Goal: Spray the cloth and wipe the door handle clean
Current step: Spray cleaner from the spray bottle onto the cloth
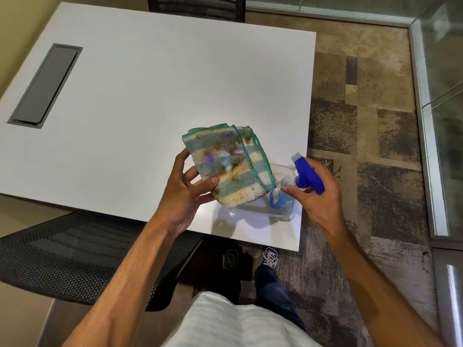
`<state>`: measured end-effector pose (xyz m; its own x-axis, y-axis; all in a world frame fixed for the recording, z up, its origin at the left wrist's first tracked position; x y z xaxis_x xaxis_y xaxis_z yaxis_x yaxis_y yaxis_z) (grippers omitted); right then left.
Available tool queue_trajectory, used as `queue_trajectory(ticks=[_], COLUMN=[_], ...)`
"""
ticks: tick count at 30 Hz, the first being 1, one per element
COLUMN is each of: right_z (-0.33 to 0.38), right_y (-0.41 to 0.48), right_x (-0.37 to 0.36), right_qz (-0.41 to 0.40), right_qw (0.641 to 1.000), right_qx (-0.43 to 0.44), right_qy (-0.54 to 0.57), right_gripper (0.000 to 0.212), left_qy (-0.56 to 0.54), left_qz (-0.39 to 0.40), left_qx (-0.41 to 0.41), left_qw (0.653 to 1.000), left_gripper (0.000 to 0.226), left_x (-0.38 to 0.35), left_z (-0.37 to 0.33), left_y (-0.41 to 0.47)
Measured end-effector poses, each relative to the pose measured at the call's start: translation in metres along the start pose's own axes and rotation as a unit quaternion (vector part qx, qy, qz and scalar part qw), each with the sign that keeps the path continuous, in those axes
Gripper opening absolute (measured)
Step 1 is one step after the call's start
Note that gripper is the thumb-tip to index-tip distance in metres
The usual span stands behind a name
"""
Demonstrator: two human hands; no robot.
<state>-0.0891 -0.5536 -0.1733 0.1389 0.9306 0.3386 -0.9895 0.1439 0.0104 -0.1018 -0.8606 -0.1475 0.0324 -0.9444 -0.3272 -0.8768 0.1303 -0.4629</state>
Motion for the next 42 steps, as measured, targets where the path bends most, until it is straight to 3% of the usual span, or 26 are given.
queue_trajectory(ticks=[3,7,9,12,13,16,19,22,34,39,42], right_z=[-0.003,-0.003,0.001,0.016,0.024,0.057,0.090,0.111,0.122,0.125,0.129], right_y=[-0.006,-0.019,-0.035,-0.075,-0.086,-0.098,-0.082,-0.062,-0.075,-0.094,-0.110], right_x=[0.001,0.005,0.011,0.020,0.019,0.002,-0.023,-0.037,-0.008,0.030,0.060], right_qz=[-0.008,-0.007,-0.044,-0.166,-0.173,-0.079,0.026,0.067,-0.020,-0.062,-0.057], right_qw=[1.000,0.996,0.992,0.977,0.977,0.983,0.970,0.941,0.956,0.972,0.975], right_qx=[-0.014,-0.072,-0.103,-0.130,-0.127,-0.136,-0.144,-0.148,-0.074,-0.013,0.042], right_qy=[-0.015,-0.047,-0.051,-0.013,0.003,0.094,0.196,0.297,0.284,0.225,0.212], right_gripper=[0.081,0.101,0.099,0.056,0.037,0.015,0.038,0.046,0.037,0.033,0.044], left_qy=[0.001,0.004,0.007,0.006,0.011,0.041,0.081,0.104,0.235,0.272,0.334], left_qz=[0.003,0.004,0.003,-0.003,-0.003,0.000,0.011,0.029,0.144,0.224,0.263], left_qx=[0.001,0.001,0.000,-0.011,-0.016,-0.033,-0.058,-0.084,-0.134,-0.127,-0.173], left_qw=[1.000,1.000,1.000,1.000,1.000,0.999,0.995,0.991,0.952,0.927,0.888], left_gripper=[0.085,0.085,0.086,0.088,0.089,0.088,0.087,0.086,0.080,0.053,0.047], left_x=[-0.001,-0.003,-0.004,-0.006,-0.007,-0.009,-0.013,-0.018,-0.064,-0.100,-0.130], left_z=[-0.001,-0.004,-0.006,-0.013,-0.015,-0.020,-0.027,-0.037,-0.068,-0.075,-0.075], left_y=[-0.001,-0.003,-0.004,-0.008,-0.010,-0.016,-0.026,-0.039,-0.084,-0.105,-0.118])
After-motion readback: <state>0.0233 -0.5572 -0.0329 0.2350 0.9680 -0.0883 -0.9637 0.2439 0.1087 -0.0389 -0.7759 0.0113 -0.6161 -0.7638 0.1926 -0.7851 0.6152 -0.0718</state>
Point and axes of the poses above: each hand's wrist, its own y-axis towards the middle knuckle, its own x-axis out of the back of the hand, z = x × y, the point moved 3 cm from there along y, towards the middle knuckle, and after that the axes turned 2 degrees about x, right-handed, at the moved point
